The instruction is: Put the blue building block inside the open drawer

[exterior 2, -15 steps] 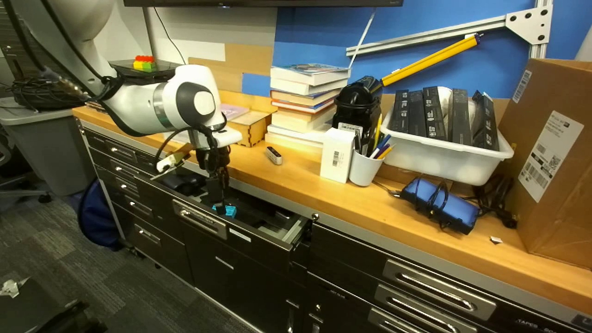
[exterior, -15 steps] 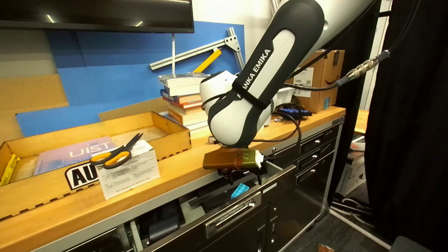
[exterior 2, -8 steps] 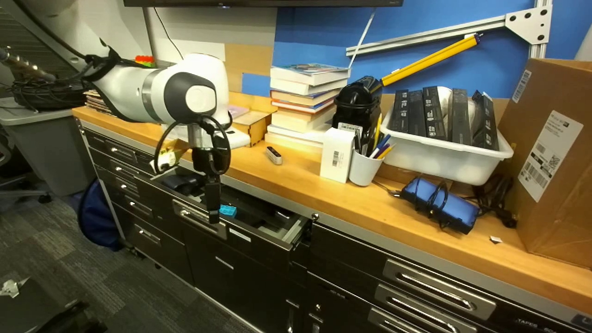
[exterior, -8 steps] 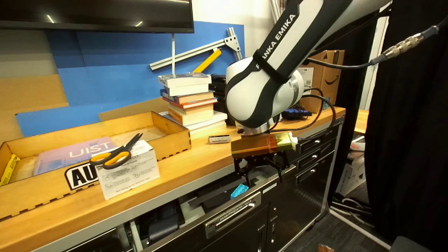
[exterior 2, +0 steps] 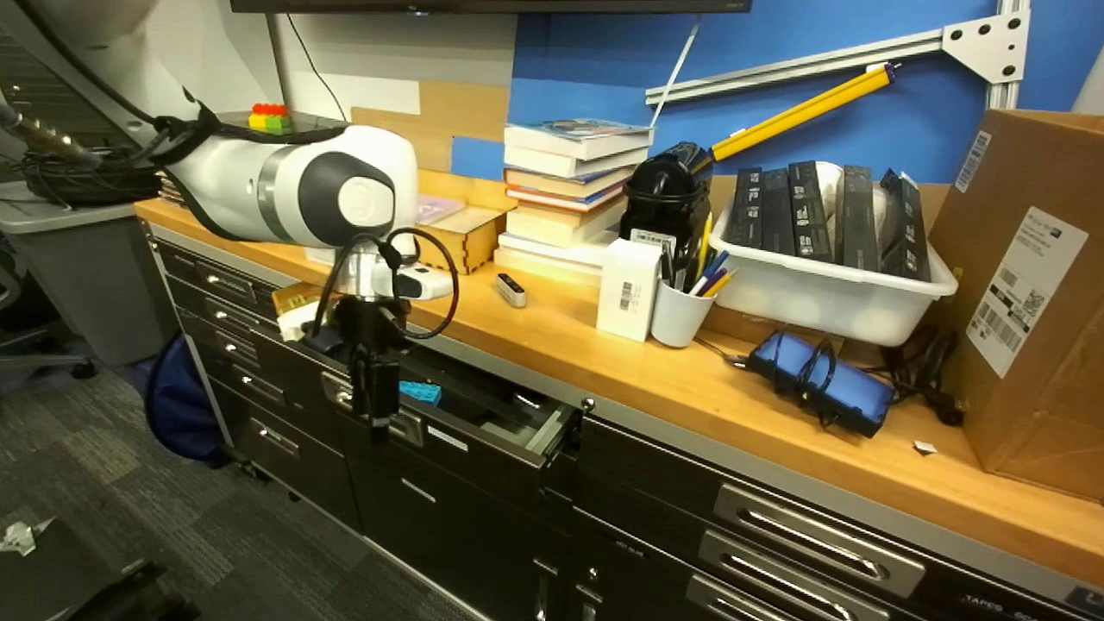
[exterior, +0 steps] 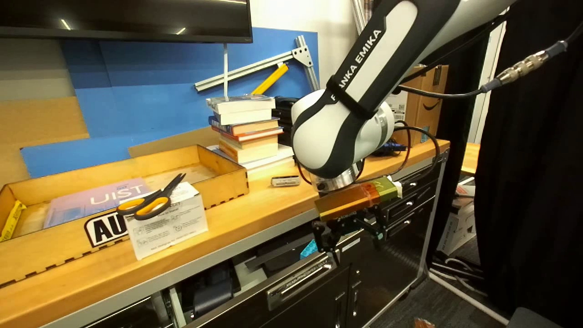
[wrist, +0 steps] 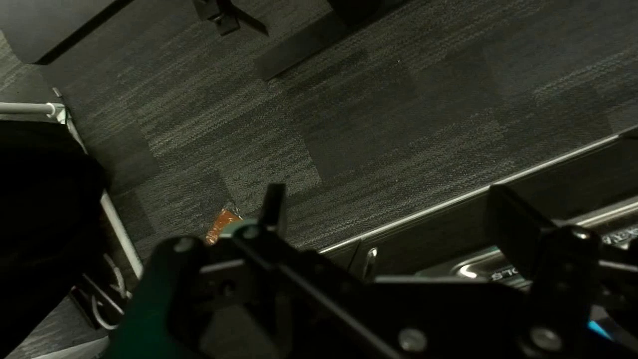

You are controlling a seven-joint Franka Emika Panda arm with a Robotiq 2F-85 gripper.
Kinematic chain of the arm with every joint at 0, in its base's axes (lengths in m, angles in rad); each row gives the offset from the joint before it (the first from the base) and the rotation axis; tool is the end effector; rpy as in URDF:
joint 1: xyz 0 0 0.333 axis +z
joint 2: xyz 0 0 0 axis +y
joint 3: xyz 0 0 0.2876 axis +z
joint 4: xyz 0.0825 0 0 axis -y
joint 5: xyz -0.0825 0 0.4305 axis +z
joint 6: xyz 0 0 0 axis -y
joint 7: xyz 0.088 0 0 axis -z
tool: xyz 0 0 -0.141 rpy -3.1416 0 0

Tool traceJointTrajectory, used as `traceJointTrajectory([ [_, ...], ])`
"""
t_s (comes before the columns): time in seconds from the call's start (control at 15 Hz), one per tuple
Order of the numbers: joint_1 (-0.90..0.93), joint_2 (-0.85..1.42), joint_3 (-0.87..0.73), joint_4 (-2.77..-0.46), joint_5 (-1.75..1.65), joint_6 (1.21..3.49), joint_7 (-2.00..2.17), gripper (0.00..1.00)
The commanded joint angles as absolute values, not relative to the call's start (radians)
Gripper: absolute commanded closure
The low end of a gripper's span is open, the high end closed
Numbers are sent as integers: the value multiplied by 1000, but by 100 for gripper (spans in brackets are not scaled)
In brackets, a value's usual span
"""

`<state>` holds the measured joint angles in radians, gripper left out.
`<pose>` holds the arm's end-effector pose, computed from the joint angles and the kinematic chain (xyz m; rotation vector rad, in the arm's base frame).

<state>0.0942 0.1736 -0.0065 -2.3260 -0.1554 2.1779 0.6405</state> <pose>0.4933 0.0330 0.1455 2.8263 -0.6371 -0.3797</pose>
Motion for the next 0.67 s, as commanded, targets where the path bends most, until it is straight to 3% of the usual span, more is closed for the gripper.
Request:
traceJointTrajectory([
  [0.0,95,177,-5,-2324,-156,2175,639,0],
  [0.4,98,219,0,-2316,-155,2230,622,0],
  [0.47,101,235,4,-2310,-148,2249,614,25],
  [0.53,103,249,8,-2305,-143,2271,603,25],
  [0.6,107,269,11,-2296,-139,2300,600,32],
])
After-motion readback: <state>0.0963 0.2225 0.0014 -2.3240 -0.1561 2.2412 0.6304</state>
